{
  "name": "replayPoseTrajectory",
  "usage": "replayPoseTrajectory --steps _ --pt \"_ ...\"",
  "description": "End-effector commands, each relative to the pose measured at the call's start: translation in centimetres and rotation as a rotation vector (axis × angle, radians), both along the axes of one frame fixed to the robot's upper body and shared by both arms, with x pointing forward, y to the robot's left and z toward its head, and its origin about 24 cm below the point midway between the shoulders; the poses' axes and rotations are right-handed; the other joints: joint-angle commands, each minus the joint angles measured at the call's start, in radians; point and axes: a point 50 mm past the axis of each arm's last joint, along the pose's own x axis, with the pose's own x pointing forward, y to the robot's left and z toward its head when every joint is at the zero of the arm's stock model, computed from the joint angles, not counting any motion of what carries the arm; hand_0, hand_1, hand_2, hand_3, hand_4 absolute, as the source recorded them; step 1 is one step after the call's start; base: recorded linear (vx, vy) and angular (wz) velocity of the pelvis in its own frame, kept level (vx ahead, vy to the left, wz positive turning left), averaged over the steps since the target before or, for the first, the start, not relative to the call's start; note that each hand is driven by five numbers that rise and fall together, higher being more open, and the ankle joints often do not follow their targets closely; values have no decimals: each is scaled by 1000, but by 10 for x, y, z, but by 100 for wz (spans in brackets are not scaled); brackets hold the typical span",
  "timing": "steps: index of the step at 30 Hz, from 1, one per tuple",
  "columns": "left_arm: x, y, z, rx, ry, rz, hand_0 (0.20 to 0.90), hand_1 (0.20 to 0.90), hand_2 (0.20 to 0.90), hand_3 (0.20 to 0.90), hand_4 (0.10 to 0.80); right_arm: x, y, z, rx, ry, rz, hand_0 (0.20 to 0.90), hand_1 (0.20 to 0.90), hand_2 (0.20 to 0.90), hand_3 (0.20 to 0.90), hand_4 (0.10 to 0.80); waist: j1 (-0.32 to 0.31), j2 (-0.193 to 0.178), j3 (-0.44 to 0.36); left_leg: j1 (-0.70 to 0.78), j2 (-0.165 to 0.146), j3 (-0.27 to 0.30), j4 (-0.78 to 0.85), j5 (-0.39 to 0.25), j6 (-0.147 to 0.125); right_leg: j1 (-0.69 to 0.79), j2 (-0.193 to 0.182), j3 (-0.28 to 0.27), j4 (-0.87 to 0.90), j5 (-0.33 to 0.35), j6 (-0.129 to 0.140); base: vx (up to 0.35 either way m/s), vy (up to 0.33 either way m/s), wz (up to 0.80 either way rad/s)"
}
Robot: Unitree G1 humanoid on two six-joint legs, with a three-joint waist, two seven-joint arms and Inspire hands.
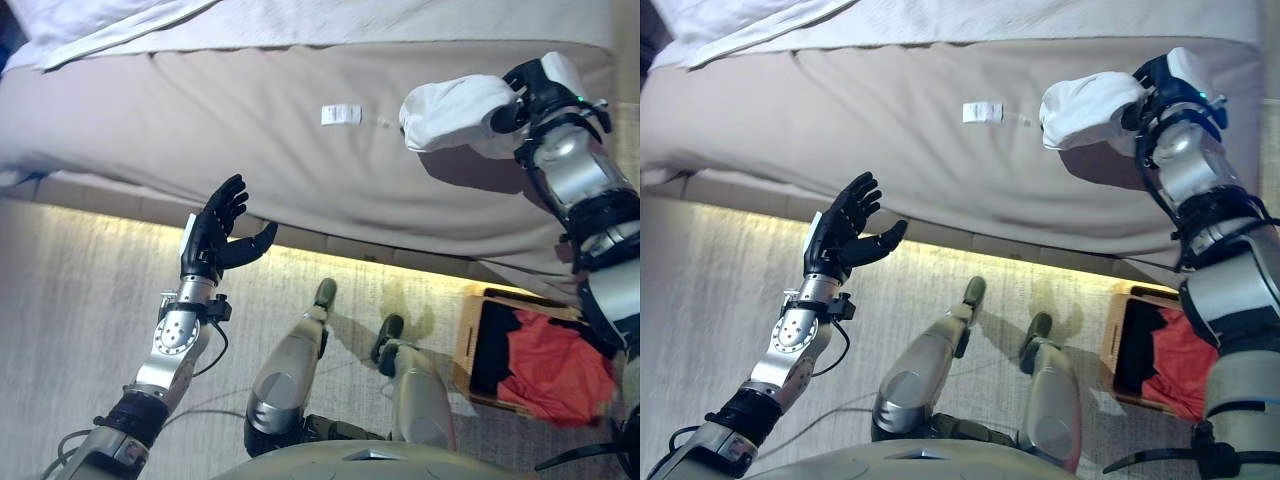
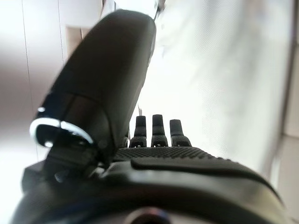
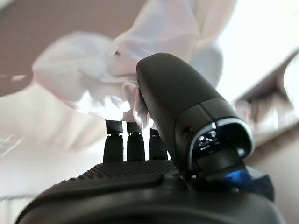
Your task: Pick up the clothes from the bed and place them into the basket
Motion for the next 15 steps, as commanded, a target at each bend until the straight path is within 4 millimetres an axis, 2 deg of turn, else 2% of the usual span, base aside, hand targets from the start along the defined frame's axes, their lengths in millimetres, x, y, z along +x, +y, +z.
replayPoseTrajectory --steps 1,5,10,15 --pt "-5 15 4 67 -29 57 900 900 900 900 800 -30 -30 17 -50 -120 9 300 300 300 200 100 -102 -66 -233 110 12 57 -44 -124 26 116 56 32 -181 98 -3 65 -26 -47" --pt "-4 15 -3 79 -3 57 900 900 900 900 800 -47 -45 -9 2 -99 5 300 300 300 200 100 -161 -79 -298 189 35 101 -128 -114 24 158 71 86 -248 141 15 35 -17 -50" --pt "2 9 -10 84 18 43 900 900 900 900 800 -65 -60 -26 53 -96 -23 300 300 300 200 100 -224 -83 -346 252 50 139 -194 -111 18 187 91 148 -302 172 25 -27 -36 -50" --pt "8 4 -12 47 12 46 900 900 900 900 800 -75 -66 -45 96 -79 -46 300 300 300 200 100 -279 -86 -368 283 59 190 -202 -132 14 199 106 198 -334 186 25 -30 -14 -34"
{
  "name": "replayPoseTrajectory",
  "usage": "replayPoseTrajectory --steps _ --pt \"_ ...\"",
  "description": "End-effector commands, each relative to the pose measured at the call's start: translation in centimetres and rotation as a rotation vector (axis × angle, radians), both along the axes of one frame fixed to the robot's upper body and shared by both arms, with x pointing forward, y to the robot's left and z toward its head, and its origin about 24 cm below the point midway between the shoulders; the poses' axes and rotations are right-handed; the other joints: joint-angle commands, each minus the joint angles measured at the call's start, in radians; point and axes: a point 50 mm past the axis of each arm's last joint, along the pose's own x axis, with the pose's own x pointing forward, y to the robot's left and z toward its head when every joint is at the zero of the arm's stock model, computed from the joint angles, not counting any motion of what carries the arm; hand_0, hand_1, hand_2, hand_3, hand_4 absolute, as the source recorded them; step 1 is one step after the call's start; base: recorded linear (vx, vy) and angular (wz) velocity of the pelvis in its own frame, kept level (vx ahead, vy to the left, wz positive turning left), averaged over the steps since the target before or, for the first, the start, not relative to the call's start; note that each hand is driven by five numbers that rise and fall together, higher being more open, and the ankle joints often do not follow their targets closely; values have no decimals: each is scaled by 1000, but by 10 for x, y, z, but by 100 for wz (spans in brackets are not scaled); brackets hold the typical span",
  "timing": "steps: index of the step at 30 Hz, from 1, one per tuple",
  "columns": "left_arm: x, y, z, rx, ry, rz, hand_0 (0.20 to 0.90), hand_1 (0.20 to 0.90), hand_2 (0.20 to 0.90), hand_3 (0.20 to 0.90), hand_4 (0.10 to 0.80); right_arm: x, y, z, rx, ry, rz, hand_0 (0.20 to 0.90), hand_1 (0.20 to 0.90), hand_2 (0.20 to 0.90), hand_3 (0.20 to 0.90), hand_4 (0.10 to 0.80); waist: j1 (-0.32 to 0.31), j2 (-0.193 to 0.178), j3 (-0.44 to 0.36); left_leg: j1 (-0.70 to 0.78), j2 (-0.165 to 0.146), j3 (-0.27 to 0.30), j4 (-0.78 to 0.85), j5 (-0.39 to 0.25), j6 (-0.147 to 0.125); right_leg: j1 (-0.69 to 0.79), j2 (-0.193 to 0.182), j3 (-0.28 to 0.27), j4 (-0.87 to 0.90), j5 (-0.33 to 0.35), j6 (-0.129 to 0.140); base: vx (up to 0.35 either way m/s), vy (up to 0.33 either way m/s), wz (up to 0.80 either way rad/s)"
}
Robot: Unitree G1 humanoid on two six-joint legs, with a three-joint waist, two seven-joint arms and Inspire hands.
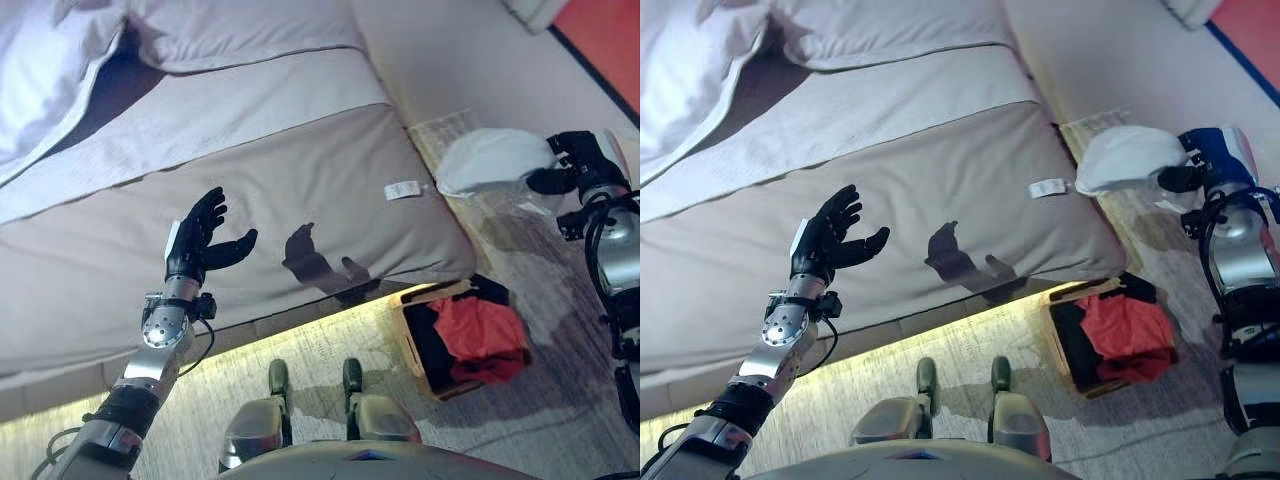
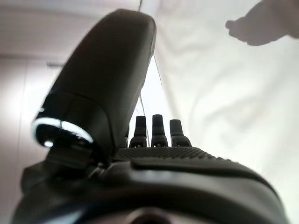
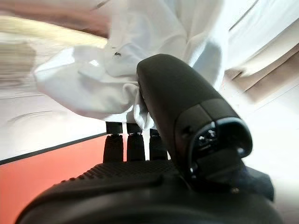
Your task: Pick up the clothes from the bed and place them into the basket
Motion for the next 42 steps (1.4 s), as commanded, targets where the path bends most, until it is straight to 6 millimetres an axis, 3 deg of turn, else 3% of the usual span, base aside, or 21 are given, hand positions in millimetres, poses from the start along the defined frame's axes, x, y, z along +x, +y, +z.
replayPoseTrajectory --steps 1,10,12,26,31,32,42 --pt "-1 -14 1 -28 -84 -41 900 900 900 900 800 -9 -4 30 -83 -140 31 300 300 300 200 100 -32 24 -188 10 34 1 1 -138 6 -60 56 27 30 8 -10 -6 -49 -33" --pt "3 -29 -6 -5 -54 -119 900 900 900 900 800 -36 -20 -1 -32 -68 -16 300 300 300 200 100 -112 30 -208 35 52 59 1 -153 -1 -60 89 105 24 3 -18 -16 -47 -32" --pt "5 -33 -6 -14 -54 -131 900 900 900 900 800 -40 -21 -15 -13 -19 -16 300 300 300 200 100 -121 31 -211 41 55 70 2 -156 -3 -57 91 112 19 4 -17 -10 -55 -23" --pt "13 -50 -4 -1 -55 -207 900 900 900 900 800 -39 -12 -78 123 146 -58 300 300 300 200 100 -127 56 -190 33 62 97 27 -166 -8 -77 96 120 27 6 -20 -28 -37 -8" --pt "16 -54 -5 -5 -49 -215 900 900 900 900 800 -38 -13 -88 115 184 -73 300 300 300 200 100 -124 76 -185 33 64 101 29 -165 -15 -75 91 107 26 3 -19 0 -7 1" --pt "16 -54 -5 -5 -49 -218 900 900 900 900 800 -38 -13 -89 106 189 -80 900 900 900 900 800 -122 79 -184 33 64 100 28 -165 -15 -75 91 105 25 3 -19 12 -10 9" --pt "13 -52 -9 -10 -43 -215 900 900 900 900 800 -38 -10 -96 75 196 -104 900 900 900 900 800 -117 96 -184 35 59 90 13 -159 -17 -74 84 96 18 4 -16 2 -2 3"
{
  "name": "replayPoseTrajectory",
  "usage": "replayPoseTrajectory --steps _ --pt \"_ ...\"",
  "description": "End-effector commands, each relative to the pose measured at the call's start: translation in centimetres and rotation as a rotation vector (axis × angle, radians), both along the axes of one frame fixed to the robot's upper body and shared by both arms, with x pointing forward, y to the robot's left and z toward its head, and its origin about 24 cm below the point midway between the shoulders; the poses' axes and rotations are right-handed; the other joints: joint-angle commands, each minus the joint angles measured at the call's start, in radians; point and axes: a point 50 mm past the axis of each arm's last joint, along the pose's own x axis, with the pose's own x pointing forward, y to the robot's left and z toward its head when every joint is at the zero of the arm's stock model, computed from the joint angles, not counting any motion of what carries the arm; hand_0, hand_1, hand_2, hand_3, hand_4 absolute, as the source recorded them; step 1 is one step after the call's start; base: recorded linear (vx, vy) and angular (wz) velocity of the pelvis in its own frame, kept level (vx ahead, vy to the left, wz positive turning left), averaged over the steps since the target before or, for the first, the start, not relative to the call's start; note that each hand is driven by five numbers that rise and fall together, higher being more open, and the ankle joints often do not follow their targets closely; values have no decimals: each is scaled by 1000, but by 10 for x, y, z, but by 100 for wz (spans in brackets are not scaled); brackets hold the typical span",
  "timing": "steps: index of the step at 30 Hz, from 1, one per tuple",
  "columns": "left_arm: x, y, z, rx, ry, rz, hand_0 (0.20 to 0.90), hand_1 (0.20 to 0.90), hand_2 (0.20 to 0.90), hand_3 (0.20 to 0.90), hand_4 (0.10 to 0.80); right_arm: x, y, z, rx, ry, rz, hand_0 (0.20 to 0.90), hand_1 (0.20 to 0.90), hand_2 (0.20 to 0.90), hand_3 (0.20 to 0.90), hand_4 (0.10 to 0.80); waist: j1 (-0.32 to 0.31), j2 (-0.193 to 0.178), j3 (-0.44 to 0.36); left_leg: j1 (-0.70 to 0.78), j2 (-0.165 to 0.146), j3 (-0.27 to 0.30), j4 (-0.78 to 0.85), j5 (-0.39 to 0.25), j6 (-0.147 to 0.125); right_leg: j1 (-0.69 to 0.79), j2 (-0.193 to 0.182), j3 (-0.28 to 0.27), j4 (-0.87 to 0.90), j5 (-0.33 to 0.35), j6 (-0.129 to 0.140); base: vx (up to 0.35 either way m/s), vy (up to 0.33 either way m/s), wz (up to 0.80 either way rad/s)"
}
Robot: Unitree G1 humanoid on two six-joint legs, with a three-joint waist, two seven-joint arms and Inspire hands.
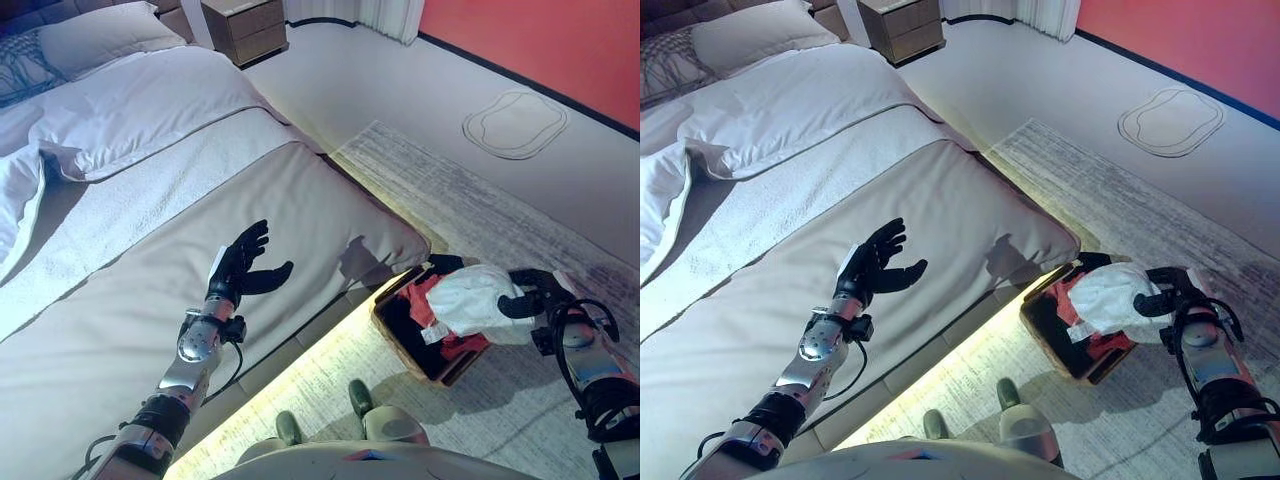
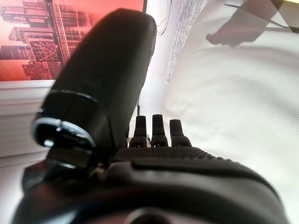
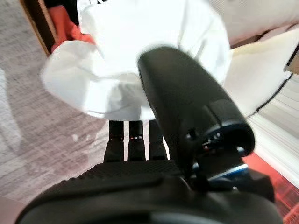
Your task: Pick up the clothes from the bed and place them into the basket
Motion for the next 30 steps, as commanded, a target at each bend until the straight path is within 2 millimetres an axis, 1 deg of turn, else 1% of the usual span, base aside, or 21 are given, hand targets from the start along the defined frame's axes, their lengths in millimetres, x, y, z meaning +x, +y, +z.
replayPoseTrajectory --steps 1,9,12,15,17,19,22,24,27,28,30 --pt "24 -12 33 -3 -193 -52 900 900 900 900 800 37 -5 53 -113 -225 17 900 900 900 900 800 24 -21 -40 31 -8 -37 17 -123 5 -16 14 -37 24 -13 9 0 0 0" --pt "22 -8 30 -1 -173 -49 900 900 900 900 800 37 -4 57 -119 -248 24 900 900 900 900 800 21 -19 -37 28 -11 -42 18 -123 7 -21 14 -34 27 -11 10 0 0 0" --pt "20 -7 29 -9 -170 -44 900 900 900 900 800 37 -3 59 -179 -237 56 900 900 900 900 800 23 -16 -37 28 -12 -46 19 -123 6 -18 12 -34 26 -11 11 0 0 0" --pt "19 -5 29 -13 -170 -32 900 900 900 900 800 42 7 67 -195 -300 84 900 900 900 900 800 24 -15 -38 31 -12 -54 14 -120 6 -13 11 -36 25 -11 10 10 4 0" --pt "18 -4 27 -19 -166 -11 900 900 900 900 800 49 22 77 -183 -400 106 900 900 900 900 800 23 -14 -41 33 -12 -62 11 -119 6 -9 12 -38 27 -15 9 39 20 1" --pt "15 -4 22 -23 -157 11 900 900 900 900 800 52 39 83 -156 -484 146 900 900 900 900 800 22 -12 -44 35 -13 -70 9 -117 7 -5 14 -41 29 -19 7 48 23 4" --pt "10 -4 13 -23 -122 28 900 900 900 900 800 54 69 78 -79 -520 251 900 900 900 900 800 29 -12 -52 35 -15 -85 7 -114 8 3 12 -49 28 -25 5 58 18 9" --pt "6 -8 7 -39 -81 8 900 900 900 900 800 55 89 74 -46 -531 315 900 900 900 900 800 39 -14 -53 31 -17 -100 7 -110 9 7 10 -56 28 -28 4 43 13 17" --pt "3 -15 3 -52 -59 -17 900 900 900 900 800 55 110 69 11 -552 377 900 900 900 900 800 58 -14 -54 22 -22 -128 7 -107 11 12 5 -73 30 -34 2 31 12 19" --pt "3 -18 1 -61 -52 -19 900 900 900 900 800 55 122 65 42 -556 404 900 900 900 900 800 68 -14 -53 19 -25 -143 7 -106 11 17 1 -88 30 -37 1 42 10 31" --pt "1 -19 -2 -81 -32 -15 900 900 900 900 800 56 139 60 71 -541 469 900 900 900 900 800 84 -13 -54 16 -30 -164 7 -104 11 24 -4 -108 28 -43 -1 59 16 38"
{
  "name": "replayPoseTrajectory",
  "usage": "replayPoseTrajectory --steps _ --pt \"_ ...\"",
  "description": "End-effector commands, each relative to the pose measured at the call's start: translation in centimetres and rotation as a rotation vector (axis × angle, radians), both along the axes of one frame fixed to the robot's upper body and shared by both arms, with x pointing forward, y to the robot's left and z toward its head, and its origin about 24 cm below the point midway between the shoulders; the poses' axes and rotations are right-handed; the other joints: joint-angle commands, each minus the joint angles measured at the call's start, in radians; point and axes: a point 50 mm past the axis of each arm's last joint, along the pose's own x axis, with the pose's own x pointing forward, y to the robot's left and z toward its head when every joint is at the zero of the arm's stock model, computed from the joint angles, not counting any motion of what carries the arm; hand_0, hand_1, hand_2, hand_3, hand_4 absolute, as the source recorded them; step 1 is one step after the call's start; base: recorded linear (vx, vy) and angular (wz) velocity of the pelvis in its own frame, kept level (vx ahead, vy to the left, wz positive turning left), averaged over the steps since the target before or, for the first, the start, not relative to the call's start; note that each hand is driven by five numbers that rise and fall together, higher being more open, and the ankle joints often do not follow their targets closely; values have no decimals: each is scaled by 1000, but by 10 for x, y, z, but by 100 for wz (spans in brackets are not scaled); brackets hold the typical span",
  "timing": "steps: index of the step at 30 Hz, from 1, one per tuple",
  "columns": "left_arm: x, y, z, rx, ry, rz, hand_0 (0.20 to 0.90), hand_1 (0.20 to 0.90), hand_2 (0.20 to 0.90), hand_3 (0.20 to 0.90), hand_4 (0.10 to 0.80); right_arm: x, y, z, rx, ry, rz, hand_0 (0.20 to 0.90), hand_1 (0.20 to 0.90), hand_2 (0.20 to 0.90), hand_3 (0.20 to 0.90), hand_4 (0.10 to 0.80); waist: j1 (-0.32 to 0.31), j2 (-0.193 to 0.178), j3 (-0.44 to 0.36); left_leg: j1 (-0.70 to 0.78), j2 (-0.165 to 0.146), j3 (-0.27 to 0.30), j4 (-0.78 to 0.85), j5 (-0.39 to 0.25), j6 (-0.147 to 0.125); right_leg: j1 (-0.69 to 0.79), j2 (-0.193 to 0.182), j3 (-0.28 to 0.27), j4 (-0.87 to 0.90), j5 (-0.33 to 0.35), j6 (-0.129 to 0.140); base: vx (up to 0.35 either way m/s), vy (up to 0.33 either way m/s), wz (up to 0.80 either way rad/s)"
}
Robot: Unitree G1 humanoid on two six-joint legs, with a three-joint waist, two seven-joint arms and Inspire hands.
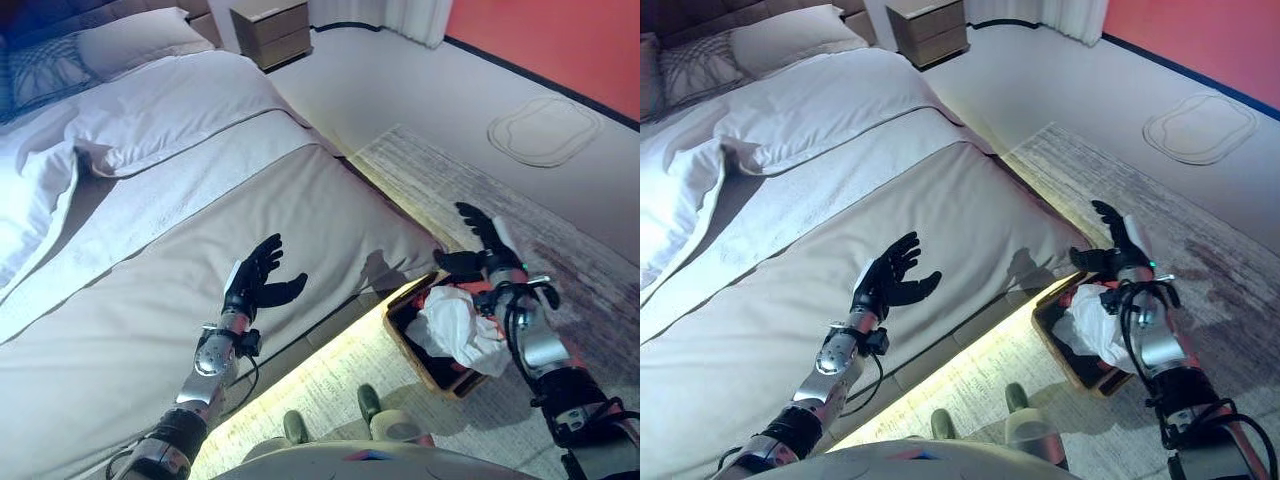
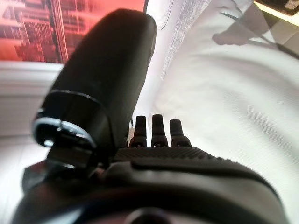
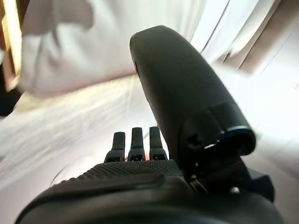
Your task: Pick up the clothes from the bed and place them into the basket
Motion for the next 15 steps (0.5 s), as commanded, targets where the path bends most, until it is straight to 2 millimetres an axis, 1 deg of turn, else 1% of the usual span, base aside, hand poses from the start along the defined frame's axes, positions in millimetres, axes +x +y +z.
replayPoseTrajectory --steps 1,3,4,5,11,15 --pt "17 8 17 15 -101 2 900 900 900 900 800 17 34 34 6 -195 167 900 900 900 900 800 47 -46 -51 37 -33 -86 7 -120 15 13 -5 -41 27 -42 -1 59 15 41" --pt "14 8 13 10 -80 -1 900 900 900 900 800 16 43 31 6 -176 209 900 900 900 900 800 60 -48 -55 35 -33 -97 7 -117 14 20 -11 -59 24 -47 -2 75 14 40" --pt "11 9 10 3 -61 -14 900 900 900 900 800 15 50 27 13 -155 247 900 900 900 900 800 77 -49 -62 32 -33 -109 7 -114 13 28 -16 -80 22 -52 -3 73 15 34" --pt "11 9 10 3 -61 -14 900 900 900 900 800 15 50 27 13 -155 247 900 900 900 900 800 76 -49 -62 32 -33 -110 7 -114 13 28 -16 -81 22 -52 -3 79 19 36" --pt "3 14 3 -20 -18 -2 900 900 900 900 800 8 68 16 43 -114 304 900 900 900 900 800 128 -60 -70 18 -38 -158 7 -100 13 51 -27 -146 20 -69 -5 56 6 33" --pt "-2 16 0 -40 -6 -5 900 900 900 900 800 -2 73 5 68 -81 298 900 900 900 900 800 155 -67 -65 15 -40 -183 7 -92 14 65 -34 -178 21 -75 -4 37 4 26"
